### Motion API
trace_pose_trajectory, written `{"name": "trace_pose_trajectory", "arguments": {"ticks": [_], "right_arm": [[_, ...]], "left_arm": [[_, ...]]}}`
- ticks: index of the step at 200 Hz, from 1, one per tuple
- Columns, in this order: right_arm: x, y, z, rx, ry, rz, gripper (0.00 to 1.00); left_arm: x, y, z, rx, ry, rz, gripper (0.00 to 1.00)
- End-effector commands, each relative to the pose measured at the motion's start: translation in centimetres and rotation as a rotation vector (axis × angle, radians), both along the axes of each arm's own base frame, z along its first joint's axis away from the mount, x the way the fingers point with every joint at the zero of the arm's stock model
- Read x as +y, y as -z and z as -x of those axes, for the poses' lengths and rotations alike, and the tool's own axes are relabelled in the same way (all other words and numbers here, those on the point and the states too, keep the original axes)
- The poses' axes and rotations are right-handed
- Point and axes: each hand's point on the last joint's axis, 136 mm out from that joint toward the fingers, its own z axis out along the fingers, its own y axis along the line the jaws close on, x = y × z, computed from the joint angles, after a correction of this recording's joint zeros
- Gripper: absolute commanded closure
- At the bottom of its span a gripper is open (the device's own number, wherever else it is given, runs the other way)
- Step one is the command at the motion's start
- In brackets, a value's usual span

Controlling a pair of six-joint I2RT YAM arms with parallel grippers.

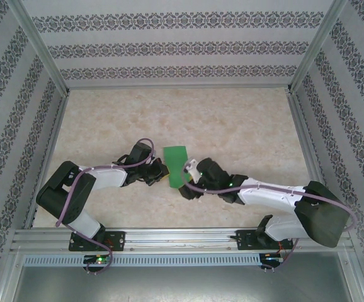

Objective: Fold a paper plane with a square sheet of paper (fold left side to right side)
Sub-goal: Third fold the triangle at the center of the table.

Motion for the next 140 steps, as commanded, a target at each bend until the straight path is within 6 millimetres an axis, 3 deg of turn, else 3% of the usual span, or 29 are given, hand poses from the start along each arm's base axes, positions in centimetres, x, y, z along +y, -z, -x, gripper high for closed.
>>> {"name": "trace_pose_trajectory", "arguments": {"ticks": [1, 38, 91, 140], "right_arm": [[-0.5, 0.4, -0.6, -0.174, -0.008, 0.113, 0.34], [0.3, 1.3, -0.1, -0.267, -0.078, 0.24, 0.33], [3.1, 2.3, -0.8, -0.356, -0.152, 0.34, 0.32], [5.3, 3.2, -2.0, -0.385, -0.17, 0.367, 0.41]], "left_arm": [[-0.9, -1.0, 0.2, -0.002, 0.022, 0.037, 1.0], [-1.0, -1.1, 0.1, -0.002, 0.027, 0.031, 1.0], [-1.0, -1.2, 0.3, 0.002, 0.035, 0.032, 1.0], [-1.0, -1.1, 0.4, 0.008, 0.037, 0.034, 1.0]]}}
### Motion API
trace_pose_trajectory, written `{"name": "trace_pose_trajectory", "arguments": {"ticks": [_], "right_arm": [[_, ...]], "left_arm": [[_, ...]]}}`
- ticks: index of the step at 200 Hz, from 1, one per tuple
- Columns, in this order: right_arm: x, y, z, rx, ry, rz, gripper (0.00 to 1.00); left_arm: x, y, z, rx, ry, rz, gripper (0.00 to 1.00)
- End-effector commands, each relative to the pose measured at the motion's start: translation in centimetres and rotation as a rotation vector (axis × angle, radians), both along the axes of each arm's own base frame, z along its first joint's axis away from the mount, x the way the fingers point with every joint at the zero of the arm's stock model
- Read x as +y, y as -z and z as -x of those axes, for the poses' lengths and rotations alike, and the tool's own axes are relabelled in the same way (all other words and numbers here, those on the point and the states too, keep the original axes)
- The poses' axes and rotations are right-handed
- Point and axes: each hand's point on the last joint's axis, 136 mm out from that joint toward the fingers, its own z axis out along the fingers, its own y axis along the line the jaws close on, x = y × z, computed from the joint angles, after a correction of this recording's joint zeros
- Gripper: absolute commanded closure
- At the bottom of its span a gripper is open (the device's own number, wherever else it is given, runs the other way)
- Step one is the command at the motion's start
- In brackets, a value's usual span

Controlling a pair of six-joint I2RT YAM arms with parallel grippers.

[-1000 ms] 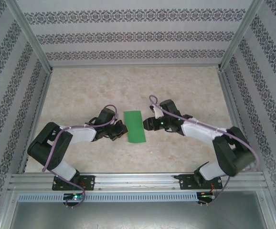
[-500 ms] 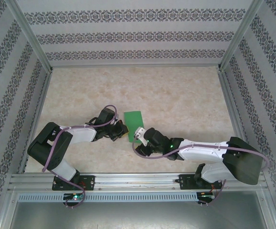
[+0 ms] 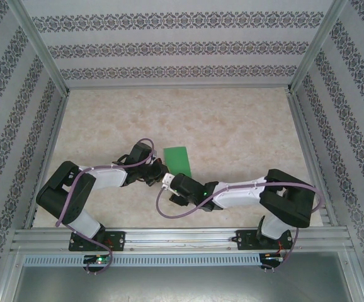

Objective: Fold a paper plane with a square sheet of paper (fold left side to right side)
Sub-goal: Third fold the triangle at the center of the table.

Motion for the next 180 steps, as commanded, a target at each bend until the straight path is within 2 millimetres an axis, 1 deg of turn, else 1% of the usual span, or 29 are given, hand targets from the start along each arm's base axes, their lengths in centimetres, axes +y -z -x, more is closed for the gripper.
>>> {"name": "trace_pose_trajectory", "arguments": {"ticks": [1, 24, 59, 86, 97, 110, 122, 135, 153, 180], "right_arm": [[1.5, -0.6, -1.1, -0.063, -0.014, 0.005, 0.41], [2.3, -0.7, -1.3, -0.063, -0.022, -0.002, 0.47], [2.3, -0.7, -1.2, -0.059, -0.026, -0.01, 0.58], [1.8, -0.7, -1.1, -0.057, -0.012, -0.017, 0.7], [1.7, -0.8, -1.1, -0.053, -0.006, -0.024, 0.76], [1.6, -0.8, -1.0, -0.048, -0.004, -0.029, 0.86], [1.4, -0.8, -0.9, -0.04, 0.001, -0.033, 0.93], [1.3, -0.8, -0.8, -0.027, 0.004, -0.044, 1.0], [1.0, -0.9, -0.7, -0.002, 0.01, -0.065, 1.0], [0.6, -1.1, -0.6, 0.058, 0.018, -0.109, 1.0]], "left_arm": [[-0.7, -1.0, 0.2, -0.002, 0.022, 0.021, 1.0], [-0.7, -0.9, 0.2, 0.0, 0.023, 0.021, 1.0], [-0.7, -0.8, 0.2, 0.0, 0.021, 0.016, 1.0], [-0.6, -0.6, 0.2, 0.003, 0.022, 0.012, 1.0], [-0.6, -0.6, 0.3, 0.002, 0.024, 0.011, 0.99], [-0.5, -0.7, 0.2, -0.003, 0.023, 0.008, 0.98], [-0.4, -0.7, 0.2, -0.005, 0.024, 0.002, 0.94], [-0.1, -0.8, 0.1, -0.009, 0.024, -0.004, 0.87], [0.4, -1.2, 0.1, -0.017, 0.025, -0.009, 0.8], [2.3, -2.4, 0.0, -0.042, 0.012, -0.032, 0.72]]}}
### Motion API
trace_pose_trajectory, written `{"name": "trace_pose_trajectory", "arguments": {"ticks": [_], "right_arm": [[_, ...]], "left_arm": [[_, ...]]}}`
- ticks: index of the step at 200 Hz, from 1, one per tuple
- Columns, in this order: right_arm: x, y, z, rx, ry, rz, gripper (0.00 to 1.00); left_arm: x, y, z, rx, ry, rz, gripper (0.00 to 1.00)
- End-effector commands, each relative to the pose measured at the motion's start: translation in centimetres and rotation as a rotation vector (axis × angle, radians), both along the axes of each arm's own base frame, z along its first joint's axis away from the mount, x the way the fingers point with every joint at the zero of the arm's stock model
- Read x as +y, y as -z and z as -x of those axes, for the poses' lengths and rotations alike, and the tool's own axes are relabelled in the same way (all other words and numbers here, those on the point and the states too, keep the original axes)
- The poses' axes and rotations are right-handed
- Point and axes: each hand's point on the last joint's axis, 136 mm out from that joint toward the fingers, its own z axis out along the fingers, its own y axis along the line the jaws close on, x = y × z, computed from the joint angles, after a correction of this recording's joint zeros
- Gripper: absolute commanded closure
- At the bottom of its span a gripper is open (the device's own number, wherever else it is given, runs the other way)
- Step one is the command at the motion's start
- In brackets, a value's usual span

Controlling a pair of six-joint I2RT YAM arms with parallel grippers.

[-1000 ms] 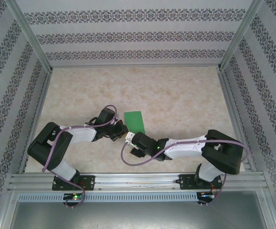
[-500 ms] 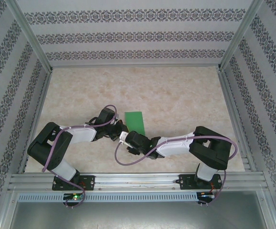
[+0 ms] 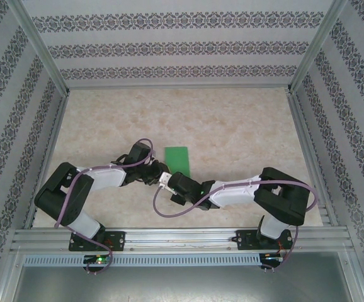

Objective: Fold a paper plane with a square sheet of paper (fold left side to right side)
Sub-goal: Third fold the triangle at the center of the table.

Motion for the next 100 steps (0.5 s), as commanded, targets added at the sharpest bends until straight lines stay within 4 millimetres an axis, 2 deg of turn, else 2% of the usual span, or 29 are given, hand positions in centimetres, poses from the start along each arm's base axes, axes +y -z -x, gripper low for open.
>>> {"name": "trace_pose_trajectory", "arguments": {"ticks": [1, 22, 43, 69, 100], "right_arm": [[-0.1, -0.9, -0.1, 0.053, 0.021, -0.082, 1.0], [-0.2, -1.2, 0.1, 0.123, 0.023, -0.14, 1.0], [-0.5, -1.6, 0.2, 0.204, 0.029, -0.209, 1.0], [-0.6, -1.9, 0.5, 0.336, 0.029, -0.3, 1.0], [-0.6, -2.3, 0.7, 0.467, 0.021, -0.395, 1.0]], "left_arm": [[1.4, -2.1, -0.3, -0.044, 0.009, -0.011, 0.72], [3.2, -3.6, -0.7, -0.085, -0.013, -0.028, 0.67], [4.2, -4.8, -1.1, -0.12, -0.004, -0.046, 0.66], [3.8, -5.7, -2.0, -0.161, 0.052, -0.058, 0.67], [2.4, -5.3, -3.5, -0.171, 0.129, -0.048, 0.73]]}}
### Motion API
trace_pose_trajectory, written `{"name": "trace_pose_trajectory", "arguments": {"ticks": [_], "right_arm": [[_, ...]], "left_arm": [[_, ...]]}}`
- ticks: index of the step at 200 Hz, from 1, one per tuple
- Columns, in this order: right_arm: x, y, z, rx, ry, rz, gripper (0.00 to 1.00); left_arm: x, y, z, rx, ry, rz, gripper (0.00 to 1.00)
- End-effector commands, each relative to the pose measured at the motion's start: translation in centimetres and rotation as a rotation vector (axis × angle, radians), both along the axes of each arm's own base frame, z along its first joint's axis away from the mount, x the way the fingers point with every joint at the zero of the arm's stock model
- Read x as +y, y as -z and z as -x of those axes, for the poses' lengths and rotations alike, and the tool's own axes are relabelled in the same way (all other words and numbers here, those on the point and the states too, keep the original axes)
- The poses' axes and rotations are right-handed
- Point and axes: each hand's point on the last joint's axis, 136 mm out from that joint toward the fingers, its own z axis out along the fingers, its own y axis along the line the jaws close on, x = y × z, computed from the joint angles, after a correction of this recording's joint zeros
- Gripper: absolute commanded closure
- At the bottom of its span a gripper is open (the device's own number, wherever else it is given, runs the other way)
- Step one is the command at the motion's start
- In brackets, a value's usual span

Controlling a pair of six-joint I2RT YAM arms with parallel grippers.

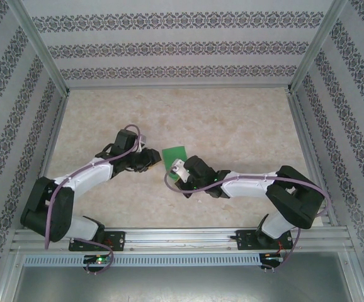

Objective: Fold a paper plane with a square sheet of paper (fold left side to right side)
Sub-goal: Third fold the triangle at the center of the table.

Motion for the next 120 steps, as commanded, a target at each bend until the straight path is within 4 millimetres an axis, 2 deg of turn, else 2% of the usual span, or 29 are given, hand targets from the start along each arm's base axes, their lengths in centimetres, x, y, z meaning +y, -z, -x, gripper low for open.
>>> {"name": "trace_pose_trajectory", "arguments": {"ticks": [1, 53, 78, 120], "right_arm": [[0.8, -0.9, 1.6, 0.147, -0.046, -0.135, 1.0], [0.7, -1.0, 1.4, 0.283, -0.041, -0.225, 1.0], [0.8, -0.9, 1.3, 0.309, -0.038, -0.233, 1.0], [0.6, -0.4, 1.0, 0.342, -0.016, -0.234, 1.0]], "left_arm": [[-0.7, 0.6, -0.5, 0.0, 0.092, -0.019, 0.73], [-3.1, 3.0, -3.0, 0.035, 0.198, -0.006, 0.81], [-4.2, 4.5, -3.5, 0.061, 0.242, -0.012, 0.83], [-4.7, 6.9, -3.9, 0.101, 0.277, -0.051, 0.85]]}}
